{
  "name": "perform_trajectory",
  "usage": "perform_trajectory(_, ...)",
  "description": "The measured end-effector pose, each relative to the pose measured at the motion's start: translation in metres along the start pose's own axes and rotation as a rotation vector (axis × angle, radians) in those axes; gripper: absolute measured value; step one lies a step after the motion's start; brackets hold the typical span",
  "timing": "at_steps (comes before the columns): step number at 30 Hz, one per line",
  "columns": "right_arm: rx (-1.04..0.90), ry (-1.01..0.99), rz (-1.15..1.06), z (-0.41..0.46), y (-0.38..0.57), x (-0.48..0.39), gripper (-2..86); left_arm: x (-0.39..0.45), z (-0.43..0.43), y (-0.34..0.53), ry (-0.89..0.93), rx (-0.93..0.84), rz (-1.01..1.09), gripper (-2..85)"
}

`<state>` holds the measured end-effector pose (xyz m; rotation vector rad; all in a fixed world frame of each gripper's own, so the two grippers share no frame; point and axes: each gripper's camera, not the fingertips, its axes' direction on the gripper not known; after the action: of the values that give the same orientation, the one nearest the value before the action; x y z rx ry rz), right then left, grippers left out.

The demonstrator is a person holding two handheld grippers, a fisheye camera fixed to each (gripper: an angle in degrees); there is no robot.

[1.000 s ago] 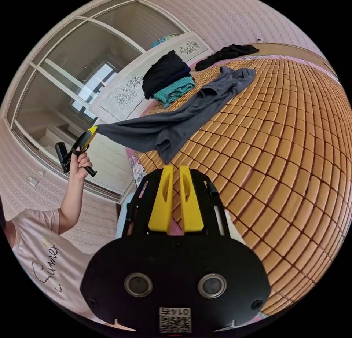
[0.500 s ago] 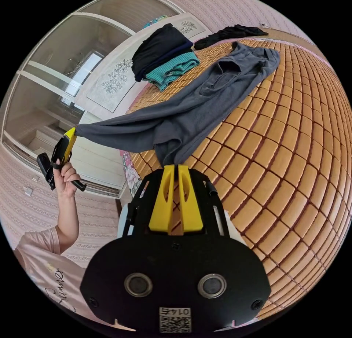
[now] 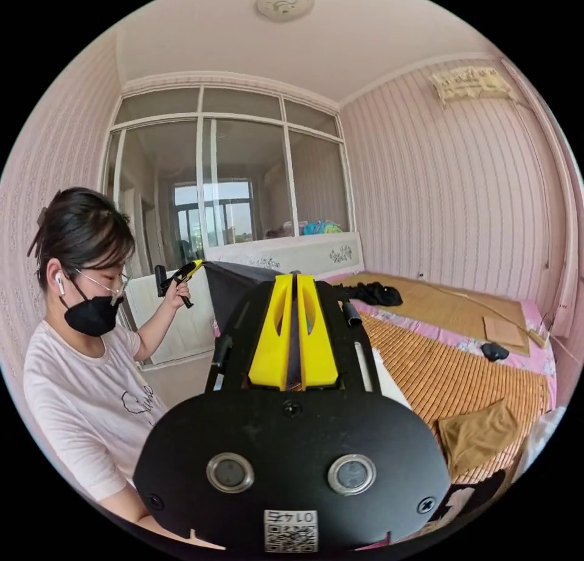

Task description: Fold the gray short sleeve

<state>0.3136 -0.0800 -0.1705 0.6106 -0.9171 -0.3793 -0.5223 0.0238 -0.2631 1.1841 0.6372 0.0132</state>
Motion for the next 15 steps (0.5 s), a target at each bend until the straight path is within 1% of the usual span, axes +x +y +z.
perform_trajectory(2, 0.001, 0.023, -0.055, -0.021, -0.032, -0.017, 0.4, 0.018, 0.001, -0.044, -0.017, 0.025, 0.077, -1.0)
perform_trajectory(3, -0.019, 0.036, -0.073, -0.027, -0.048, -0.023, 0.4, 0.021, 0.004, -0.051, -0.023, 0.019, 0.084, -1.0)
perform_trajectory(5, -0.081, 0.070, -0.075, -0.024, -0.064, -0.022, 0.4, 0.020, 0.032, -0.061, -0.054, -0.050, 0.072, -1.0)
perform_trajectory(6, -0.125, 0.090, -0.047, -0.015, -0.067, -0.011, 0.4, 0.018, 0.042, -0.060, -0.063, -0.081, 0.065, -1.0)
perform_trajectory(8, -0.214, 0.092, 0.038, 0.008, -0.060, 0.019, 0.5, 0.003, 0.093, -0.040, -0.117, -0.230, 0.046, -1.0)
perform_trajectory(10, -0.300, 0.089, 0.205, 0.045, -0.033, 0.076, 0.5, -0.012, 0.137, -0.013, -0.157, -0.331, 0.023, -1.0)
perform_trajectory(11, -0.311, 0.101, 0.245, 0.054, -0.024, 0.091, 0.5, -0.022, 0.167, 0.007, -0.182, -0.393, 0.002, -1.0)
perform_trajectory(13, -0.331, 0.192, 0.357, 0.081, 0.000, 0.141, 0.5, -0.036, 0.211, 0.029, -0.202, -0.456, -0.035, -1.0)
perform_trajectory(15, -0.282, 0.239, 0.419, 0.085, -0.005, 0.168, 0.5, -0.042, 0.245, 0.029, -0.193, -0.446, -0.080, -1.0)
